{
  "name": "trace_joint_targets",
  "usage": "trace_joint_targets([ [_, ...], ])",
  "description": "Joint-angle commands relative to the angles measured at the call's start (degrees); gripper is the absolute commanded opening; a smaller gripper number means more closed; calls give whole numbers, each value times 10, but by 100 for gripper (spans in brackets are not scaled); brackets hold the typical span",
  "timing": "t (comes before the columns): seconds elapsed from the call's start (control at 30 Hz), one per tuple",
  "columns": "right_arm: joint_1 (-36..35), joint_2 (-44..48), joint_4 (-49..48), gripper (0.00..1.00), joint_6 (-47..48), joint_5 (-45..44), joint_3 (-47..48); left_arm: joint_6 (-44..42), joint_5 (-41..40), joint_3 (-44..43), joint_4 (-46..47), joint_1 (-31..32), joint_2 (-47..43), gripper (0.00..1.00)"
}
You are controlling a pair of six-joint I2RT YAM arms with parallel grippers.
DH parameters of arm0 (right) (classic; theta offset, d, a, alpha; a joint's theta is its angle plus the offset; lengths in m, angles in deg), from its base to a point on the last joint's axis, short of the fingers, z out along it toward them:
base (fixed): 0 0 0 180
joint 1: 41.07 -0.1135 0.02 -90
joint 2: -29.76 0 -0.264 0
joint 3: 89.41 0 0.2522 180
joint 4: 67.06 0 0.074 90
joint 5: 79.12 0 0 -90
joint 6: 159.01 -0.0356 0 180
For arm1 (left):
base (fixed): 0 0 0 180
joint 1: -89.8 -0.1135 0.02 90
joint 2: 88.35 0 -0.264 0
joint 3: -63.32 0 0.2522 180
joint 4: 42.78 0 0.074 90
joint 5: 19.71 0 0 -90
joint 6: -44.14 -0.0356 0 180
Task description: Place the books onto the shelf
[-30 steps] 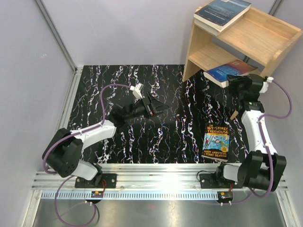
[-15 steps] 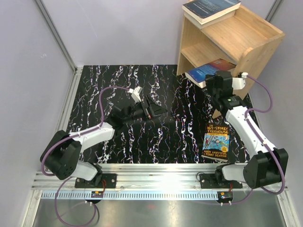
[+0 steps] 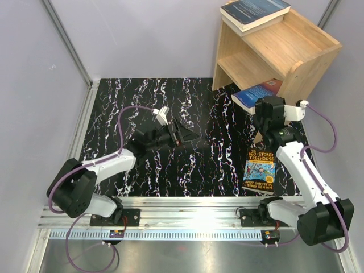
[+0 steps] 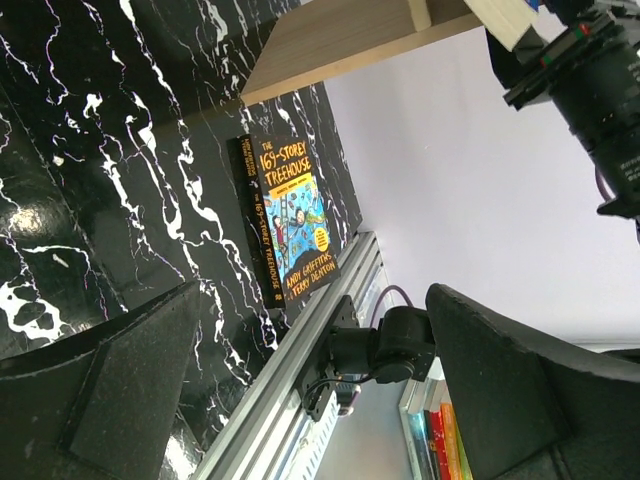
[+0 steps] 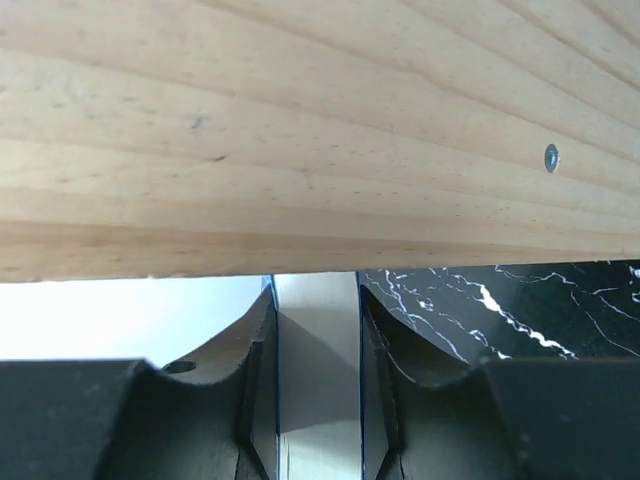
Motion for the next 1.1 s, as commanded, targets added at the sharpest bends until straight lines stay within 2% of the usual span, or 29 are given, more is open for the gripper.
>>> trace_joint_targets([
  [0.0,30,24,61,0,-35,-118,-16,-14,17,-49,19,-3,29,99],
  [0.13,84,15,68,1,-42,-66,-11,-23,14,-122,-6,-2,70,99],
  [0.17,93,7,71,7,-42,-57,-8,-27,13,-156,-19,-2,91,99],
  [0.23,108,1,74,10,-39,-45,-1,-37,6,-201,-49,-2,133,99],
  [0.33,122,-7,58,10,-27,-29,3,-51,0,-312,-104,-1,207,99],
  [0.37,123,-13,58,12,-26,-21,6,-59,-1,-378,-118,1,225,99],
  [0.4,125,-16,60,15,-25,-19,9,-62,-2,-406,-132,2,245,99],
  [0.47,127,-20,64,29,-24,-14,11,-67,-12,-465,-169,7,297,99],
  [0.5,127,-20,64,40,-23,-11,9,-66,-15,-517,-181,9,314,99],
  [0.7,162,-7,58,48,-30,4,-11,-63,-44,-676,-248,32,435,99],
  [0.73,164,-6,58,56,-32,6,-15,-62,-47,-729,-262,36,470,99],
  [0.83,165,-3,63,66,-37,13,-22,-51,-41,-807,-279,50,523,99],
  [0.87,166,1,65,73,-38,14,-24,-47,-39,-851,-281,52,556,99],
  [0.97,169,9,72,80,-33,18,-28,-40,-41,-917,-297,64,599,99],
  [1.07,171,30,72,83,-13,18,-29,-30,-36,-906,-268,68,601,99],
])
